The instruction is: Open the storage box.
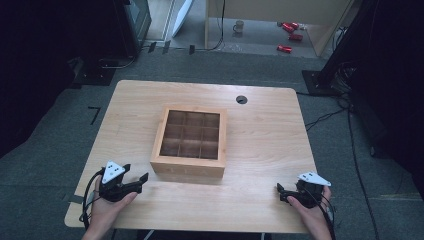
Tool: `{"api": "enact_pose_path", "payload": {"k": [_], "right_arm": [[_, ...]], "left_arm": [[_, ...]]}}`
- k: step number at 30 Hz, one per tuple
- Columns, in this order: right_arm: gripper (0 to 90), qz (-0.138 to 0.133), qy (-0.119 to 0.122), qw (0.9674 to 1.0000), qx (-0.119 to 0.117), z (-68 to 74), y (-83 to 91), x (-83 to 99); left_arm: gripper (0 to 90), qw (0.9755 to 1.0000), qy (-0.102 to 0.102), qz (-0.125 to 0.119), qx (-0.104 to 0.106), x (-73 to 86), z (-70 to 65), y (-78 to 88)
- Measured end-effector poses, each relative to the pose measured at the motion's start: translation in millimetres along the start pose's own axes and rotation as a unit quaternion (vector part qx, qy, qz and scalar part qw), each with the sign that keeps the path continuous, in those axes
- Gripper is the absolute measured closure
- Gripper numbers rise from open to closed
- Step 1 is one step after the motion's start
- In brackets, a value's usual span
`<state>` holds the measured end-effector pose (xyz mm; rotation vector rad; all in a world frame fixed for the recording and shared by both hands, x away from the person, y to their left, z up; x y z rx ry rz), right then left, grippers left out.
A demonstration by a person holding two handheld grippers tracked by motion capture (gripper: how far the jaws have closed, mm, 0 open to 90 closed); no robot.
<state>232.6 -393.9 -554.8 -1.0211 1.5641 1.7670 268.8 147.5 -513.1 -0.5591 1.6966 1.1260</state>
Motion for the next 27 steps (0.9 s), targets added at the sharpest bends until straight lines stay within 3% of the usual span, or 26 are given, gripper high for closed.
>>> {"api": "enact_pose_path", "payload": {"k": [4, 8, 15, 23, 27], "right_arm": [[0.0, 0.000, 0.000, 1.0000, 0.000, 0.0, 0.0, 0.0], [0.0, 0.000, 0.000, 1.0000, 0.000, 0.0, 0.0, 0.0], [0.0, 0.000, 0.000, 1.0000, 0.000, 0.0, 0.0, 0.0], [0.0, -0.001, 0.000, 1.0000, 0.000, -0.1, -0.1, 0.0], [0.0, 0.000, 0.000, 1.0000, 0.000, -0.1, 0.0, 0.0]], "left_arm": [[25.4, 0.9999, -0.011, 0.001, 0.008, -4.3, -5.5, -2.9], [34.7, 0.9989, 0.024, -0.009, 0.038, -12.2, -8.0, -1.9], [39.7, 0.9978, 0.004, -0.020, 0.063, -23.9, -13.6, -6.4], [47.3, 0.9958, -0.020, 0.002, 0.090, -31.2, -21.0, -19.6], [47.0, 0.9950, -0.013, -0.005, 0.099, -29.6, -21.4, -25.3]]}}
Point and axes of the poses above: each handheld gripper's, and its own axes: y roughly backward along the jaws, x roughly out of its underside, z roughly to its left, the point moved 4 cm from there along -y, roughly forward along the jaws, and after that the axes turned 11 degrees about -z, right-handed, at the moved point
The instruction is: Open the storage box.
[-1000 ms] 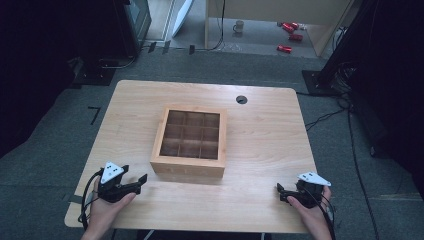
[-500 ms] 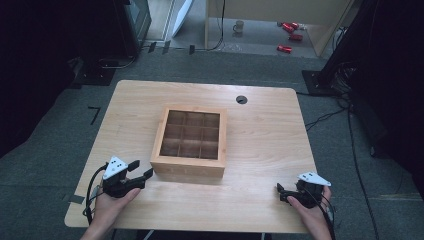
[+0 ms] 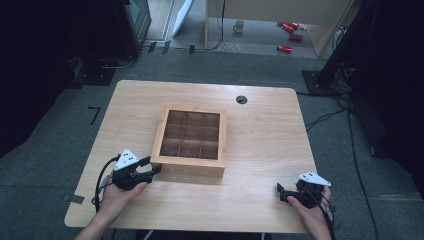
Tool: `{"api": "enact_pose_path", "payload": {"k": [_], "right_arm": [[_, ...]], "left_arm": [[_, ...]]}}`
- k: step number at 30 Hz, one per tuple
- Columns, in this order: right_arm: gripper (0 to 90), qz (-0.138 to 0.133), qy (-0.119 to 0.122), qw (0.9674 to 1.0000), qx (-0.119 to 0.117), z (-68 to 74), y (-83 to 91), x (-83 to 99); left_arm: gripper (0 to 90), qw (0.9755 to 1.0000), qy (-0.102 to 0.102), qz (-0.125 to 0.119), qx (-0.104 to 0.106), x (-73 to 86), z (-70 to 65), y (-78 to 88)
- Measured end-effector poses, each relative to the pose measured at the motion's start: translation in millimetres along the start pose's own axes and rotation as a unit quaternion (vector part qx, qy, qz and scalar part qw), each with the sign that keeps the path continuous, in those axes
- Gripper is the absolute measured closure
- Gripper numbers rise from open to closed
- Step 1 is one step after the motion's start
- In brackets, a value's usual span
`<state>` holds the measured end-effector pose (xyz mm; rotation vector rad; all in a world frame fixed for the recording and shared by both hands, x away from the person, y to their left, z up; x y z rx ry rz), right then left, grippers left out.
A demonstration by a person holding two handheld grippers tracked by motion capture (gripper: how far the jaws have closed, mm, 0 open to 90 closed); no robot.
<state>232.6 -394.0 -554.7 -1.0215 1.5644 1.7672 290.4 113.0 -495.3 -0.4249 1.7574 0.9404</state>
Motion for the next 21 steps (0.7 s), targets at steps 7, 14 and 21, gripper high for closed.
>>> {"api": "enact_pose_path", "payload": {"k": [7, 14, 21], "right_arm": [[0.0, 0.000, 0.000, 1.0000, 0.000, 0.1, 0.0, 0.0], [0.0, 0.000, 0.000, 1.0000, 0.000, 0.0, 0.0, 0.0], [0.0, 0.000, 0.000, 1.0000, 0.000, 0.0, 0.0, 0.0]], "left_arm": [[52.1, 0.9999, -0.007, -0.009, -0.007, 2.3, -0.8, 2.9], [55.8, 0.9994, -0.022, -0.015, -0.023, 5.3, -3.5, 4.5], [58.2, 0.9993, -0.019, -0.017, -0.029, 6.3, -4.9, 5.6]]}}
Point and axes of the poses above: each handheld gripper's, and its own axes: y roughly backward along the jaws, x roughly out of its underside, z roughly to its left, the point moved 4 cm from there along -y, roughly forward along the jaws, and after that the axes turned 11 degrees about -z, right-handed, at the moved point
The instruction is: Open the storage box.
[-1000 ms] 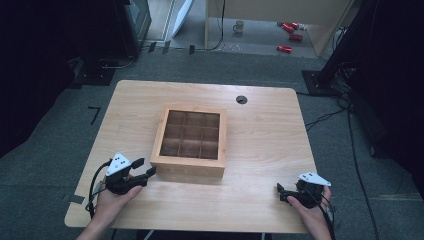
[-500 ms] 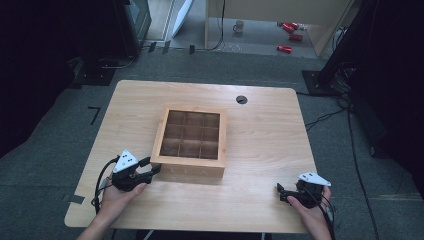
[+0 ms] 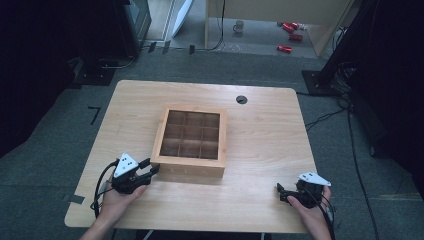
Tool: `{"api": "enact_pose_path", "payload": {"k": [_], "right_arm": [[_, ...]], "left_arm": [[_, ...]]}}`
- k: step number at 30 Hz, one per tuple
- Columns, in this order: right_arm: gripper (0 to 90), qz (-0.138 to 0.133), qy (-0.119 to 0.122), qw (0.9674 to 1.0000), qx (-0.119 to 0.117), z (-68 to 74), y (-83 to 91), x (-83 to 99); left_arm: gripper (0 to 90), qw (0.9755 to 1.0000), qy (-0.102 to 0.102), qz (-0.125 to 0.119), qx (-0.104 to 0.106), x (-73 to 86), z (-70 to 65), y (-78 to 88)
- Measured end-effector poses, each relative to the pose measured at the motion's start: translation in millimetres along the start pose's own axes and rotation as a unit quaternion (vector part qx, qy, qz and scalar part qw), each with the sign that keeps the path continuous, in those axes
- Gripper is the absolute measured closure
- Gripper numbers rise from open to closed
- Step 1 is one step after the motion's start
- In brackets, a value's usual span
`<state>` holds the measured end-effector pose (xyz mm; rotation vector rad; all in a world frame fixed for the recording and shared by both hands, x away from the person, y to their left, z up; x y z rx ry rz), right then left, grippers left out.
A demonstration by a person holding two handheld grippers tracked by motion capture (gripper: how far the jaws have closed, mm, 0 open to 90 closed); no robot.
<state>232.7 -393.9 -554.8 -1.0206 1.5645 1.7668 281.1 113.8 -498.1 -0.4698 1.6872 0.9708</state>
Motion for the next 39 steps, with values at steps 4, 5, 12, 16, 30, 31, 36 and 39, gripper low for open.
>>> {"api": "enact_pose_path", "payload": {"k": [4, 5, 12, 16, 30, 31, 36, 39], "right_arm": [[0.0, 0.000, 0.000, 1.0000, 0.000, 0.0, 0.0, 0.0], [0.0, 0.000, 0.000, 1.0000, 0.000, 0.0, 0.0, 0.0], [0.0, 0.000, 0.000, 1.0000, 0.000, 0.0, 0.0, 0.0], [0.0, 0.000, 0.000, 1.0000, 0.000, 0.0, 0.0, 0.0], [0.0, 0.000, 0.000, 1.0000, 0.000, 0.0, 0.0, 0.0], [0.0, 0.000, 0.000, 1.0000, 0.000, 0.0, 0.0, 0.0], [0.0, 0.000, 0.000, 1.0000, 0.000, 0.0, 0.0, 0.0], [0.0, 0.000, 0.000, 1.0000, 0.000, 0.0, 0.0, 0.0]], "left_arm": [[59.2, 1.0000, -0.006, 0.000, 0.006, 0.7, -5.0, -0.4], [59.0, 1.0000, -0.007, 0.000, 0.006, 0.6, -6.2, -0.9], [54.9, 0.9995, 0.020, 0.024, 0.007, 8.1, -4.8, -8.4], [54.6, 0.9990, 0.033, 0.024, 0.017, 8.3, -2.2, -8.7], [58.0, 0.9989, 0.039, 0.012, 0.023, 0.4, -0.2, -4.0], [58.5, 0.9989, 0.038, 0.012, 0.023, 0.2, -0.3, -3.9], [59.2, 0.9991, 0.035, 0.010, 0.020, -1.4, -0.4, -3.5], [59.6, 0.9994, 0.028, 0.007, 0.018, -3.0, -1.0, -3.1]]}}
Point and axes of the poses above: each handheld gripper's, and its own axes: y roughly backward along the jaws, x roughly out of its underside, z roughly to its left, the point moved 4 cm from there along -y, roughly forward along the jaws, and after that the axes turned 11 degrees about -z, right-handed, at the moved point
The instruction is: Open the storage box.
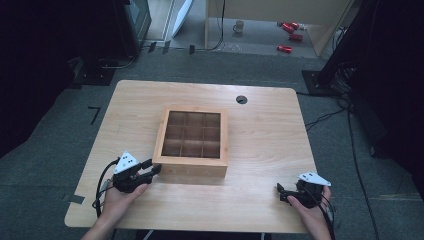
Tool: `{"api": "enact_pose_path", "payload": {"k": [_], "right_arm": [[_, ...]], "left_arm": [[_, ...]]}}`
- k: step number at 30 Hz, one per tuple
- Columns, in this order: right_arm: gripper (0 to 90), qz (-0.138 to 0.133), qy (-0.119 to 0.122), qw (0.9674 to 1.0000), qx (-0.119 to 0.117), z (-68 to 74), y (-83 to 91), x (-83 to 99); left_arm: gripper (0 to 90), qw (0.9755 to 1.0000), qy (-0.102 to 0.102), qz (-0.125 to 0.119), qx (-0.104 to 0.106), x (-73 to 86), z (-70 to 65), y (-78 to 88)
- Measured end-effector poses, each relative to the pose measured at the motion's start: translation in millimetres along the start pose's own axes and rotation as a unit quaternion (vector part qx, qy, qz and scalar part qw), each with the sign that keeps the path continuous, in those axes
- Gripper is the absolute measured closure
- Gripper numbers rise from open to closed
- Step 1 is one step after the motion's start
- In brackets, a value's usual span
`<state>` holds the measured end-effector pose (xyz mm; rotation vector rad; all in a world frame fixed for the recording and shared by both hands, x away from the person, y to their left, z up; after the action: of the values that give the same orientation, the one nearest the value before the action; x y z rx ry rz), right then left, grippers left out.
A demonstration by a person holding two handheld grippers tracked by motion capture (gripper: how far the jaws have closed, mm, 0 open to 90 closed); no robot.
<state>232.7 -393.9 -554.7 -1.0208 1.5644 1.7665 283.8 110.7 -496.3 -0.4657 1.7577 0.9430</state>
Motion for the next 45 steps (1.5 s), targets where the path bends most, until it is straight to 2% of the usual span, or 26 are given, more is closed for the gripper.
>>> {"api": "enact_pose_path", "payload": {"k": [4, 9, 10, 12, 14, 19, 23, 27, 34, 38, 45], "right_arm": [[0.0, 0.000, 0.000, 1.0000, 0.000, 0.0, 0.0, 0.0], [2.8, -0.007, 0.005, 1.0000, 0.004, 1.6, 1.8, -0.8], [4.2, -0.015, 0.003, 0.9999, 0.006, 2.7, 3.5, -2.6], [5.0, -0.034, -0.025, 0.9989, -0.018, 8.3, 7.9, -10.0], [5.9, -0.056, -0.028, 0.9974, -0.037, 19.8, 13.3, -21.6], [8.0, -0.106, 0.008, 0.9903, -0.089, 66.0, 23.2, -50.2], [12.3, -0.118, 0.026, 0.9856, -0.118, 101.9, 19.2, -62.3], [12.9, -0.117, 0.034, 0.9828, -0.138, 126.0, 11.9, -69.8], [15.5, -0.118, 0.031, 0.9808, -0.152, 146.0, 1.4, -77.9], [27.2, -0.116, 0.047, 0.9800, -0.155, 155.4, -5.3, -78.6], [36.6, -0.121, 0.048, 0.9772, -0.167, 163.4, -8.5, -81.5]], "left_arm": [[60.7, 0.9999, -0.010, -0.002, -0.004, -2.5, -1.3, 0.8], [61.4, 0.9999, -0.010, -0.005, -0.003, -4.8, -1.8, 1.6], [61.4, 0.9999, -0.010, -0.005, -0.003, -4.8, -1.7, 1.5], [61.2, 0.9999, -0.011, -0.004, -0.002, -4.5, -1.3, 1.1], [61.0, 0.9999, -0.010, -0.004, -0.002, -4.5, -1.0, 0.7], [60.9, 1.0000, -0.008, -0.004, -0.003, -4.7, -0.8, 0.2], [60.5, 1.0000, -0.004, -0.003, -0.001, -4.6, -0.1, -0.2], [60.5, 1.0000, -0.003, -0.003, -0.001, -4.7, -0.1, -0.3], [60.5, 1.0000, -0.003, -0.002, -0.001, -4.9, -0.1, -0.4], [60.5, 1.0000, -0.003, -0.001, -0.002, -5.1, -0.1, -0.4], [60.5, 1.0000, 0.001, -0.002, 0.000, -5.9, 0.2, -0.4]]}}
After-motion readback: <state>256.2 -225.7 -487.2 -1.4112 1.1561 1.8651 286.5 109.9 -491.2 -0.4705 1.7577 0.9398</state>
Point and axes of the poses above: each handheld gripper's, and its own axes: y roughly backward along the jaws, x roughly out of its underside, z roughly to its left, the point moved 4 cm from there along -y, roughly forward along the jaws, and after that the axes turned 11 degrees about -z, right-handed, at the moved point
